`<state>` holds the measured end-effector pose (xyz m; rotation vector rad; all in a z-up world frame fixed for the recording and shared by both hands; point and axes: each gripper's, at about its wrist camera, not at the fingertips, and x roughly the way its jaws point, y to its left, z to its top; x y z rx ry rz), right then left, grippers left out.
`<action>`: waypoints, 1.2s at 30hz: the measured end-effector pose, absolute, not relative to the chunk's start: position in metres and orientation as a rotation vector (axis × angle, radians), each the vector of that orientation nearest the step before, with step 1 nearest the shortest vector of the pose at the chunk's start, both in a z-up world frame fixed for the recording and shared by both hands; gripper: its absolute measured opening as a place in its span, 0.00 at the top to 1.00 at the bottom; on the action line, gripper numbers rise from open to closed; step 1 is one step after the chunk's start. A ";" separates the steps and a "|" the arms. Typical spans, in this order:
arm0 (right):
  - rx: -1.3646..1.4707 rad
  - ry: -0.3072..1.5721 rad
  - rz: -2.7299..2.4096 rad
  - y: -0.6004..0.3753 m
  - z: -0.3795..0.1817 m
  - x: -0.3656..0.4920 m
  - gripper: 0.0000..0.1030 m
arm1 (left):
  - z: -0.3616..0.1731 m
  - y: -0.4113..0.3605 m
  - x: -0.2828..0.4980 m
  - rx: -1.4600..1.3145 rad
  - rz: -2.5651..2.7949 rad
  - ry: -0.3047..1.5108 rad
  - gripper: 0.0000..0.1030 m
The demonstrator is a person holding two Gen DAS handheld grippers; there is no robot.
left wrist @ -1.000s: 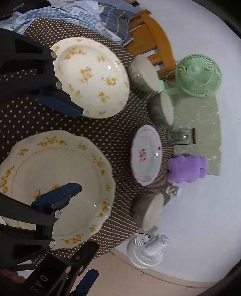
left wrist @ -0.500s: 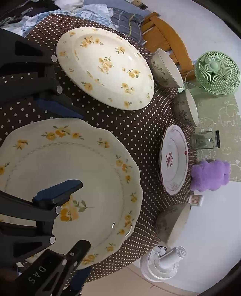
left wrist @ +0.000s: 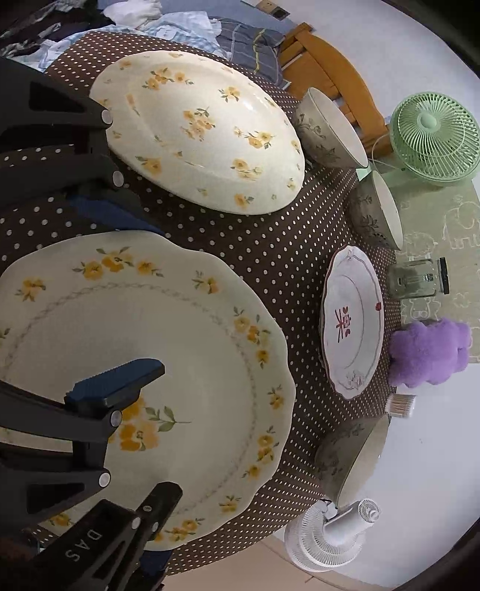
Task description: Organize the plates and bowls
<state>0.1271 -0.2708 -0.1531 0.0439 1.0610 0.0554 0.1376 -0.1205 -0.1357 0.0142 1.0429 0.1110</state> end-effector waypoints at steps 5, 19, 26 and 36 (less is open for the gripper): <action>0.039 1.070 0.061 -0.272 -0.153 0.145 0.48 | -0.135 -0.121 0.146 0.020 0.121 1.056 0.34; -0.017 1.077 0.146 -0.270 -0.154 0.183 0.48 | -0.136 -0.123 0.155 -0.012 0.219 1.059 0.34; -0.039 1.066 0.166 -0.269 -0.151 0.182 0.38 | -0.127 -0.127 0.147 -0.028 0.241 1.021 0.22; -0.017 0.972 0.172 -0.267 -0.121 0.165 0.24 | -0.102 -0.124 0.138 -0.029 0.212 0.980 0.11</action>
